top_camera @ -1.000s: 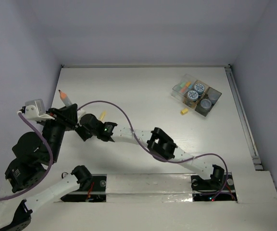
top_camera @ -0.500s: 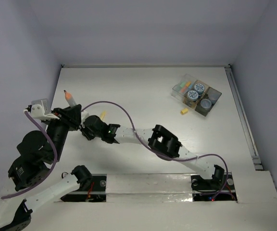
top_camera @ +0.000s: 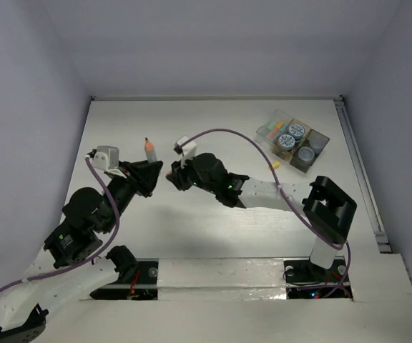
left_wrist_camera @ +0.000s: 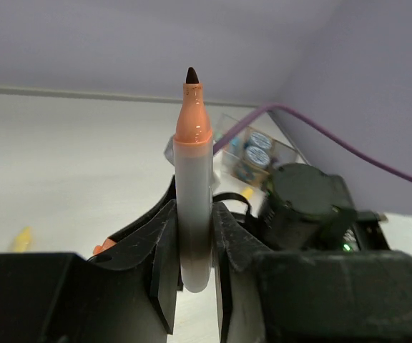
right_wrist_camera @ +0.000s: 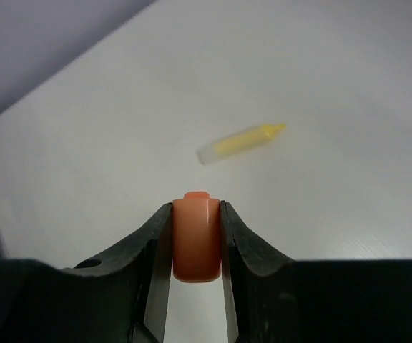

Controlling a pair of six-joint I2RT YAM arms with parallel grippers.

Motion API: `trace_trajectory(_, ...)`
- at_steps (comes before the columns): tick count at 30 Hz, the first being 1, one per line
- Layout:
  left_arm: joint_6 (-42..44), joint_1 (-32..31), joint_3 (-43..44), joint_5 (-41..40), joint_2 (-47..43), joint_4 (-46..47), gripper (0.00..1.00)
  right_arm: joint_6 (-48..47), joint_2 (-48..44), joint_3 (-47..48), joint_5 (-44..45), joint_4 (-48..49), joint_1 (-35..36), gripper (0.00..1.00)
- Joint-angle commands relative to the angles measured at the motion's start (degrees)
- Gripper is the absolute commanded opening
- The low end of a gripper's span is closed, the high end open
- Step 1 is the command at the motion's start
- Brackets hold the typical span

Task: Sort the stationery into containers
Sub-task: Pick up the pen cap from the center of the board, then place the pen cap at the center of the board.

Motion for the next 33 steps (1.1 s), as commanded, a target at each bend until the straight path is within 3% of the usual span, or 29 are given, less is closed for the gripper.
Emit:
trace_trajectory(1, -0.6, 0.3, -2.7, 12.8, 1.0, 12.7, 0.0, 1.4, -2.4, -9.7, 2.4, 2.6, -2.1, 0.07)
trace_trajectory(7, -0.5, 0.3, -5.2, 23.3, 5.3, 20.1, 0.0, -1.6, -3.3, -16.9, 2.9, -1.3, -4.6, 0.08)
trace_trajectory(12, 0.9, 0.3, -2.6, 20.3, 9.6, 16.4, 0.0, -2.4, -0.9, -18.1, 5.1, -1.1, -5.7, 0.09)
trace_trajectory(15, 2.1, 0.3, -2.2, 19.6, 9.8, 15.0, 0.0, -2.4, -0.2, -18.1, 4.9, -1.5, -7.0, 0.17)
trace_trajectory(17, 2.7, 0.3, -2.7, 18.7, 9.5, 14.9, 0.0, -3.1, 0.6, -17.6, 5.0, -2.3, -7.5, 0.28)
trace_trajectory(27, 4.5, 0.3, -2.9, 15.8, 7.9, 12.8, 0.0, -4.8, 2.6, -16.1, 5.2, -6.3, -8.5, 0.43)
trace_trajectory(33, 5.3, 0.3, -2.6, 13.5, 7.7, 10.8, 0.0, -2.8, -1.5, -16.8, 4.2, -8.2, -8.5, 0.75)
